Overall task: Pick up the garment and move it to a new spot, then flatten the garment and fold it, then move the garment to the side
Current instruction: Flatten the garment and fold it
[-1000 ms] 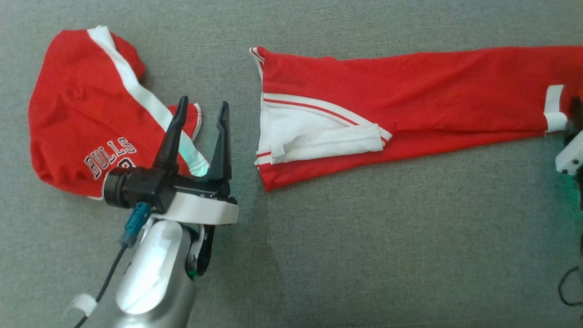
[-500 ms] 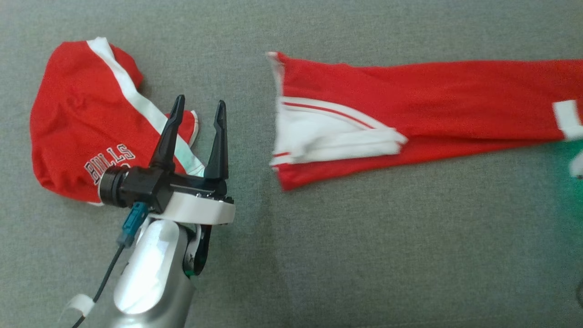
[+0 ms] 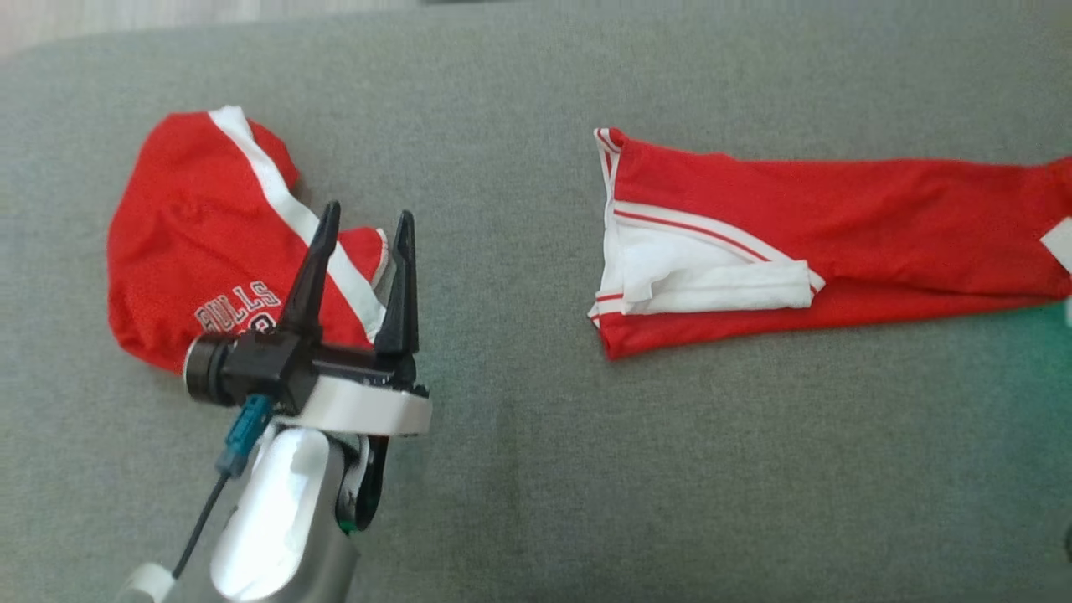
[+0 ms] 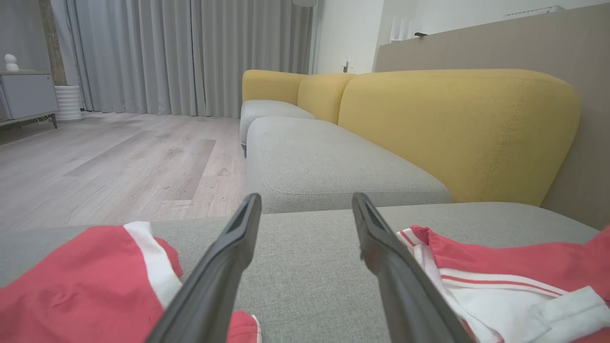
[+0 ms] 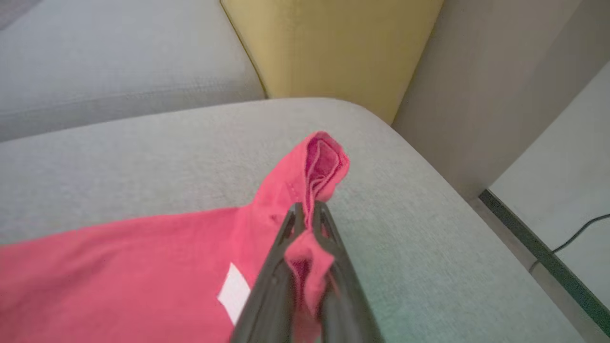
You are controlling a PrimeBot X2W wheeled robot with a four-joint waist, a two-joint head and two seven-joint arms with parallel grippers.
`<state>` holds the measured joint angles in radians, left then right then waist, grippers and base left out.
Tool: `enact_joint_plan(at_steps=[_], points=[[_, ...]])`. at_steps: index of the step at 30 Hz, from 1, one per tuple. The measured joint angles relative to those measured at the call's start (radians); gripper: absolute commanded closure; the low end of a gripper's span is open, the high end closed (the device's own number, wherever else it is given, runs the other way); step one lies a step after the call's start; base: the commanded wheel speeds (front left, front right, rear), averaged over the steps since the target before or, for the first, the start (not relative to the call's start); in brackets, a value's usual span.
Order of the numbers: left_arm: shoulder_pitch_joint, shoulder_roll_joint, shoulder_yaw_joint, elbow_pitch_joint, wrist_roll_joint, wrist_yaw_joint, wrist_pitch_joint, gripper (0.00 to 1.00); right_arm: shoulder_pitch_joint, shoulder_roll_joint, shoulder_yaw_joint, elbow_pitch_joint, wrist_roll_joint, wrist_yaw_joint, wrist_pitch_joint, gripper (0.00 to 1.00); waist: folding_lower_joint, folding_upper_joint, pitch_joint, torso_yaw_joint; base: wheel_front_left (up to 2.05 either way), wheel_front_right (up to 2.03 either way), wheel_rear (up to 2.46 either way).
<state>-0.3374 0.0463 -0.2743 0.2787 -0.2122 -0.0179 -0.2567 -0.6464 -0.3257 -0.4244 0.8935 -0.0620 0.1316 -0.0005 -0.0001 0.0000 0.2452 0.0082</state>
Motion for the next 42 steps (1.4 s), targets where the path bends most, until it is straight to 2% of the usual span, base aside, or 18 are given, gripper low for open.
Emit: enact_joint_plan(at_steps=[5, 11, 19, 23, 26, 35, 42], points=[[0.021, 0.000, 0.002, 0.000, -0.010, 0.001, 0.000, 0.00, 0.001, 0.047, 0.057, -0.054, 0.023, 0.000, -0.001, 1.00, 0.0000, 0.0000, -0.042, 0.006, 0.00, 0.00, 0.00], [0.044, 0.000, 0.012, -0.007, -0.026, 0.004, 0.000, 0.00, 0.007, 0.138, 0.151, -0.169, 0.089, 0.000, 0.003, 1.00, -0.0001, 0.0000, -0.103, 0.021, 0.00, 0.00, 0.00], [0.062, 0.000, 0.010, -0.021, -0.036, 0.011, 0.000, 0.00, 0.052, 0.255, 0.325, -0.294, 0.158, 0.000, 0.044, 1.00, 0.0000, 0.0000, -0.137, 0.066, 0.00, 0.00, 0.00], [0.062, 0.000, 0.001, -0.023, -0.046, 0.018, 0.000, 0.00, 0.070, 0.262, 0.391, -0.328, 0.198, 0.000, 0.051, 1.00, 0.0000, 0.0000, -0.138, 0.091, 0.00, 0.00, 0.00], [0.061, 0.000, -0.012, -0.023, -0.047, 0.018, 0.000, 0.00, 0.089, 0.262, 0.444, -0.323, 0.278, 0.000, 0.050, 1.00, 0.0000, 0.0000, -0.132, 0.112, 0.00, 0.00, 0.00], [0.060, -0.001, -0.023, -0.021, -0.060, 0.019, 0.000, 0.00, 0.107, 0.262, 0.593, -0.223, 0.392, 0.000, -0.006, 1.00, 0.0001, 0.0000, -0.101, 0.167, 0.00, 0.00, 0.00], [0.060, 0.000, -0.022, -0.021, -0.060, 0.023, 0.000, 0.00, 0.132, 0.262, 0.675, -0.151, 0.433, 0.000, -0.035, 1.00, 0.0001, 0.0000, -0.096, 0.173, 0.00, 0.00, 0.00]])
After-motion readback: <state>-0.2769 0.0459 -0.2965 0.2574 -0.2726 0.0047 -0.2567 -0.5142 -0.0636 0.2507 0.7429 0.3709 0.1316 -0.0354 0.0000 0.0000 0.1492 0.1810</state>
